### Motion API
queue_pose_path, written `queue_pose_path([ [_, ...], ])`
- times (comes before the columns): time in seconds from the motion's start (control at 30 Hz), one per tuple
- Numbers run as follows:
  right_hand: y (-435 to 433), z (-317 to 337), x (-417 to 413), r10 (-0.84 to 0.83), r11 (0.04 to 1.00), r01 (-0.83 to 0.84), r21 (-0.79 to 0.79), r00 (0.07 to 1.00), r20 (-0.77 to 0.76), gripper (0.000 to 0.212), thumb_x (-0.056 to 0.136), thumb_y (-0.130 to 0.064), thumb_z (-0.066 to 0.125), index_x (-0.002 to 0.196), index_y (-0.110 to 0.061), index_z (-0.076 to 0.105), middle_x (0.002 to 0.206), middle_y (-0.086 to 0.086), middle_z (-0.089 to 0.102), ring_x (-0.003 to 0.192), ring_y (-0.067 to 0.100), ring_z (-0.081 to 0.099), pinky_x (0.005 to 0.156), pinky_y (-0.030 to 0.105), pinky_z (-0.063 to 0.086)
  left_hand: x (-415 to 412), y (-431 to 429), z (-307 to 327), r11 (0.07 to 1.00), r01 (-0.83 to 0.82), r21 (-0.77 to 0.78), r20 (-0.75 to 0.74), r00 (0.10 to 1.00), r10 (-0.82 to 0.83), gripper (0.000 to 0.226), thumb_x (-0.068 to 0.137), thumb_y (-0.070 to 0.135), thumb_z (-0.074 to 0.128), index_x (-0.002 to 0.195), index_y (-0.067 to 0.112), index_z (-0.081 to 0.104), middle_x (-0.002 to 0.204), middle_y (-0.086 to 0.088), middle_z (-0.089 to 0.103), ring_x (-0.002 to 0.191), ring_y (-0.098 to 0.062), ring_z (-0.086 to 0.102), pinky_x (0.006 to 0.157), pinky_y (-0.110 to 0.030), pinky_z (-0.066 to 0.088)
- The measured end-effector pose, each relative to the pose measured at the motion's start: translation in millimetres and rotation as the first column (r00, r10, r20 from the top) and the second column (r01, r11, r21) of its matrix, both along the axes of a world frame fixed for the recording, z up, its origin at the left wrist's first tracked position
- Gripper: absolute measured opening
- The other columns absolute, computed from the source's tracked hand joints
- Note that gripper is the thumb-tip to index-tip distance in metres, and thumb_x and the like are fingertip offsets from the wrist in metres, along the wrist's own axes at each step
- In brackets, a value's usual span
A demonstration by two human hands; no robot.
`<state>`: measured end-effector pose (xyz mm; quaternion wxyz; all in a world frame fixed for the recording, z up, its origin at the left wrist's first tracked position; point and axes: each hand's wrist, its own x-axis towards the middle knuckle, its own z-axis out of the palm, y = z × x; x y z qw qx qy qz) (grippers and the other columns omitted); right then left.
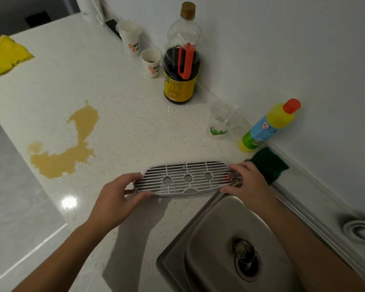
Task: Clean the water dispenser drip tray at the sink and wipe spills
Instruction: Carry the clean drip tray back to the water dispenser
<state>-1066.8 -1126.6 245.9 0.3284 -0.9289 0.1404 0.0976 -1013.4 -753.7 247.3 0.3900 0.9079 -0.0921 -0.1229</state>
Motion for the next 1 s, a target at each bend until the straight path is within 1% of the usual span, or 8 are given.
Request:
queue_pose_path([
  [0.1,1,-1,0,-0.007,0.996,0.012,0.087,0.998,-0.058,0.091,0.067,-0.062,0.083,0.145,-0.027,0.053,0.128,-0.012,0.047,0.112,0.007,0.057,0.096,0.031,0.051,-1,-1,-4,0.976,-0.194,-0.095,-0.047,0.981,0.19,0.05,0.094,0.049,0.065,0.138,0.026,0.063,0.126,0.009,0.067,0.109,-0.011,0.066,0.089,-0.035,0.06],
  [0.23,8,-4,2,-0.278,0.906,0.319,0.279,0.944,-0.177,0.067,0.084,-0.071,0.058,0.136,-0.029,0.058,0.125,-0.003,0.065,0.108,0.015,0.066,0.095,0.042,0.056,1,-3,-19,0.937,-0.345,-0.055,-0.177,0.927,0.331,0.045,0.097,0.05,0.064,0.135,0.026,0.063,0.123,0.0,0.068,0.103,-0.019,0.067,0.087,-0.048,0.062],
  [0.37,18,-12,5,-0.368,0.85,0.425,0.31,0.902,-0.226,0.038,0.095,-0.055,0.061,0.12,-0.027,0.064,0.105,-0.004,0.074,0.094,0.018,0.075,0.091,0.048,0.061,2,-6,-29,0.938,-0.346,0.009,-0.18,0.922,0.342,0.05,0.096,0.05,0.066,0.136,0.02,0.065,0.116,0.002,0.068,0.098,-0.016,0.064,0.088,-0.04,0.057],
  [0.53,22,-18,6,-0.475,0.76,0.539,0.363,0.842,-0.254,0.047,0.092,-0.045,0.073,0.13,-0.019,0.062,0.109,0.001,0.074,0.092,0.02,0.075,0.072,0.033,0.062,7,-8,-31,0.939,-0.342,0.042,-0.138,0.929,0.344,0.041,0.097,0.045,0.066,0.126,0.018,0.074,0.103,0.006,0.071,0.087,-0.007,0.063,0.08,-0.03,0.05],
  [0.63,26,-17,7,-0.525,0.716,0.589,0.376,0.808,-0.267,0.048,0.091,-0.041,0.075,0.131,-0.016,0.061,0.111,0.006,0.074,0.093,0.022,0.075,0.069,0.033,0.062,3,-14,-27,0.952,-0.294,0.083,-0.091,0.949,0.302,0.032,0.102,0.039,0.06,0.116,0.019,0.079,0.09,0.007,0.071,0.075,0.0,0.06,0.064,-0.018,0.041],
  [0.77,36,-13,1,-0.557,0.658,0.618,0.43,0.784,-0.274,0.038,0.094,-0.035,0.074,0.123,-0.012,0.068,0.102,0.005,0.076,0.092,0.023,0.076,0.079,0.035,0.063,-2,-17,-22,0.968,-0.25,0.013,-0.057,0.967,0.25,0.029,0.106,0.033,0.053,0.095,0.024,0.078,0.072,0.001,0.071,0.065,-0.013,0.065,0.055,-0.033,0.052],
  [0.87,44,-12,-17,-0.602,0.606,0.657,0.449,0.747,-0.281,0.026,0.092,-0.034,0.076,0.112,-0.018,0.072,0.1,0.003,0.077,0.09,0.021,0.077,0.083,0.037,0.063,-1,-14,-20,0.972,-0.228,-0.063,-0.123,0.968,0.219,0.029,0.105,0.033,0.055,0.103,0.016,0.078,0.087,-0.008,0.075,0.081,-0.025,0.071,0.075,-0.049,0.061],
  [1.0,61,-2,-53,-0.678,0.5,0.701,0.509,0.682,-0.273,0.015,0.089,-0.035,0.079,0.099,-0.025,0.072,0.095,-0.001,0.08,0.09,0.019,0.078,0.081,0.035,0.064,-7,-4,-10,0.976,-0.189,-0.111,-0.139,0.975,0.173,0.04,0.104,0.035,0.056,0.139,0.019,0.066,0.122,0.002,0.074,0.102,-0.006,0.069,0.087,-0.029,0.057],
])
